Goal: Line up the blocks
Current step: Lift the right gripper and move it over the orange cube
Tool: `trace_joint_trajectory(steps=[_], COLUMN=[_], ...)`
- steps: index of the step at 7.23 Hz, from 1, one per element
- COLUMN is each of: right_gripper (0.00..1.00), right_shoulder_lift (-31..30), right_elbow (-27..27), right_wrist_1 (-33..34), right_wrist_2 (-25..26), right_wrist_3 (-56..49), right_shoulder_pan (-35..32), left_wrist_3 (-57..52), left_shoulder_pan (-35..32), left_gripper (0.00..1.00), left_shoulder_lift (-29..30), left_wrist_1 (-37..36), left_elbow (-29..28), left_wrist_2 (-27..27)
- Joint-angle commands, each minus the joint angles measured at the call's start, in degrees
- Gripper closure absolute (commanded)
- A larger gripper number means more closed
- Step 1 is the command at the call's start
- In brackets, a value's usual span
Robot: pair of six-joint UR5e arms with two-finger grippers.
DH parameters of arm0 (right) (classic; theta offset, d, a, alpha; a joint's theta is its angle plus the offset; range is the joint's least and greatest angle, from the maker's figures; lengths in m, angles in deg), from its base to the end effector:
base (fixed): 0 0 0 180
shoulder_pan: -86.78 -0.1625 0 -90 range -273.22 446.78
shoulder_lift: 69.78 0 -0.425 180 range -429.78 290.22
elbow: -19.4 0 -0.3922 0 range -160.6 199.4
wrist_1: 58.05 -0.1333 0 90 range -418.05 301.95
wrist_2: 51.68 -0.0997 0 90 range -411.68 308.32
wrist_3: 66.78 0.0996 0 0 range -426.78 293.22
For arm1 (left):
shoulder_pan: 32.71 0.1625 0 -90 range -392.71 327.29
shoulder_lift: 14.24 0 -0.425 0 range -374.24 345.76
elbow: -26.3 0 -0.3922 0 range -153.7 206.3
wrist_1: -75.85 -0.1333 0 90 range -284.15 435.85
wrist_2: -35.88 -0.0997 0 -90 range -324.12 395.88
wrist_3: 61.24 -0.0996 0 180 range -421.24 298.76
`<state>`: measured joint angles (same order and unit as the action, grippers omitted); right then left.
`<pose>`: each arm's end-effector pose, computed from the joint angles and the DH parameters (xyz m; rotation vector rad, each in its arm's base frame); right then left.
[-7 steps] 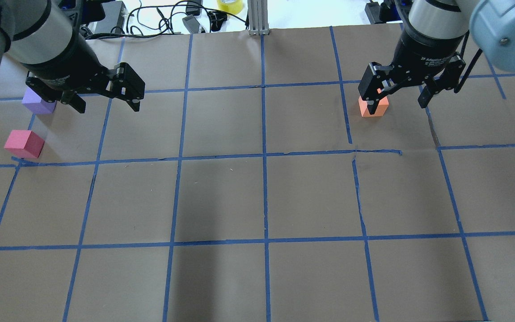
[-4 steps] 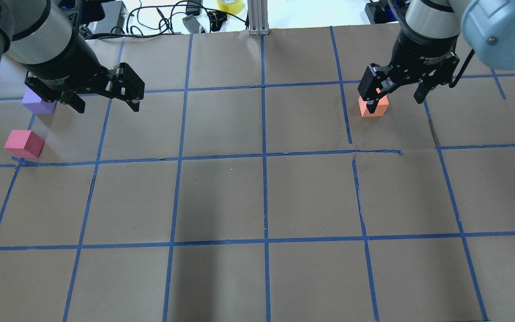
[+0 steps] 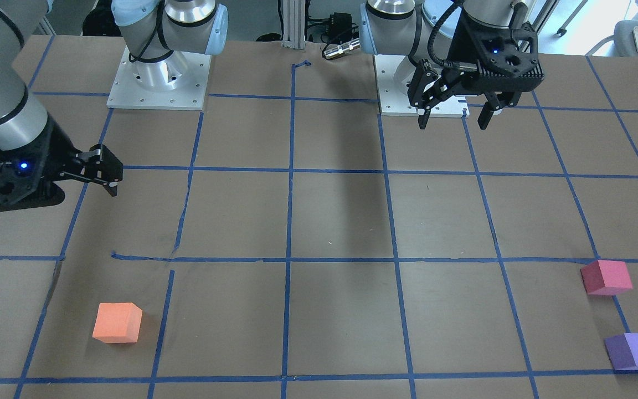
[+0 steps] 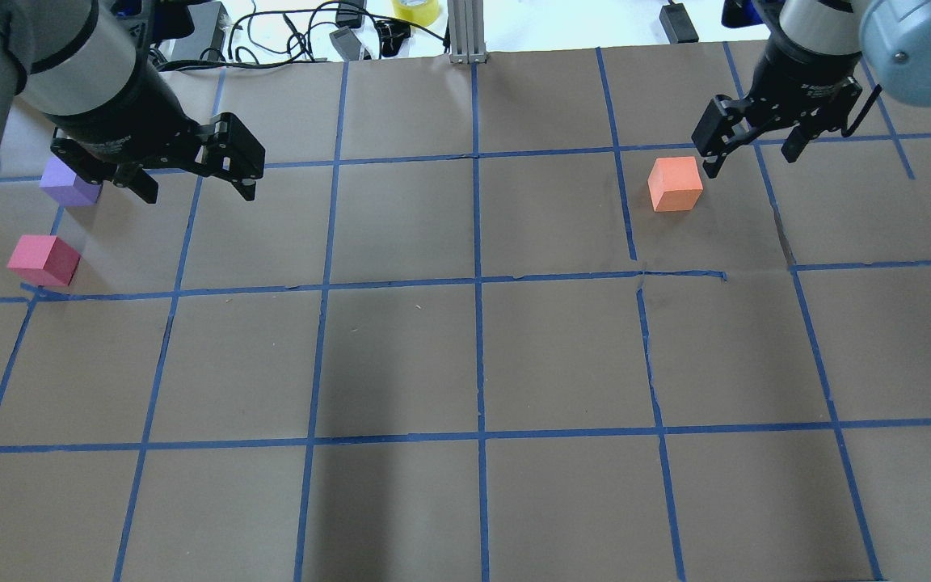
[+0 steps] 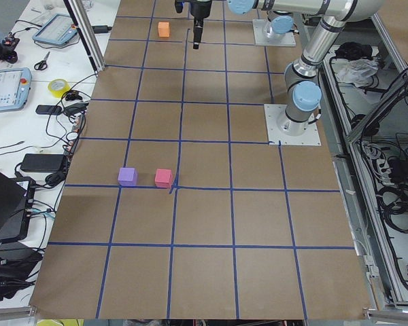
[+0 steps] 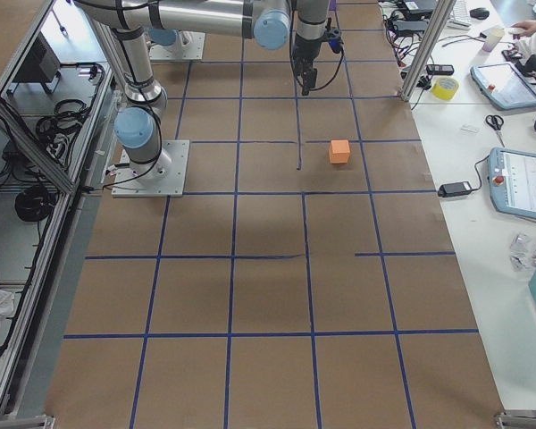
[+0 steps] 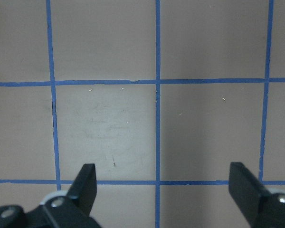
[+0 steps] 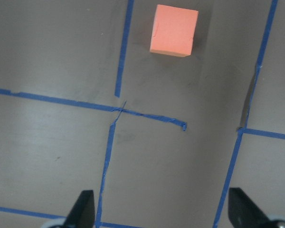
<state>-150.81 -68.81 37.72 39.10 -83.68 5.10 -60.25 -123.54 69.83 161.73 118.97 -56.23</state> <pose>0.0506 -0.5659 0.4313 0.2347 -3.1246 -0.0423 -0.1363 -0.4574 0.5216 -0.0080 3.1004 -0.2008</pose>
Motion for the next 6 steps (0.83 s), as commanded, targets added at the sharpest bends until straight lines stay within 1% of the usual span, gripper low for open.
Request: trace_joint_trajectory(steps=[1,2,3,4,5,6], right_gripper=[0.0,0.0,0.0,0.0,0.0,0.0], right_shoulder_lift=[3.83,7.25,10.85,14.37,16.76,19.22], right_elbow=[0.06,0.41,0.24,0.5,1.03,0.94], right_wrist_1=[4.85,8.43,19.52,22.24,22.44,25.49], right_wrist_2=[-0.85,-1.04,-0.17,-0.34,-0.69,-0.86], right_wrist_3=[3.59,7.11,8.01,8.19,8.2,7.85], right_shoulder_pan=[2.14,2.05,1.87,1.61,1.35,-0.05], left_wrist_3=[0.16,0.33,0.33,0.33,0.25,0.25], left_shoulder_pan=[-0.13,-0.13,-0.13,-0.13,-0.13,-0.05], left_gripper=[0.0,0.0,0.0,0.0,0.0,0.0], left_shoulder_lift=[0.39,0.22,0.3,0.3,0.22,0.3], left_wrist_1=[-0.1,-0.1,-0.1,-0.1,-0.1,-0.1], left_elbow=[-0.2,-0.12,-0.12,-0.12,-0.03,-0.03], left_wrist_2=[0.17,0.09,0.09,0.09,0.09,0.09])
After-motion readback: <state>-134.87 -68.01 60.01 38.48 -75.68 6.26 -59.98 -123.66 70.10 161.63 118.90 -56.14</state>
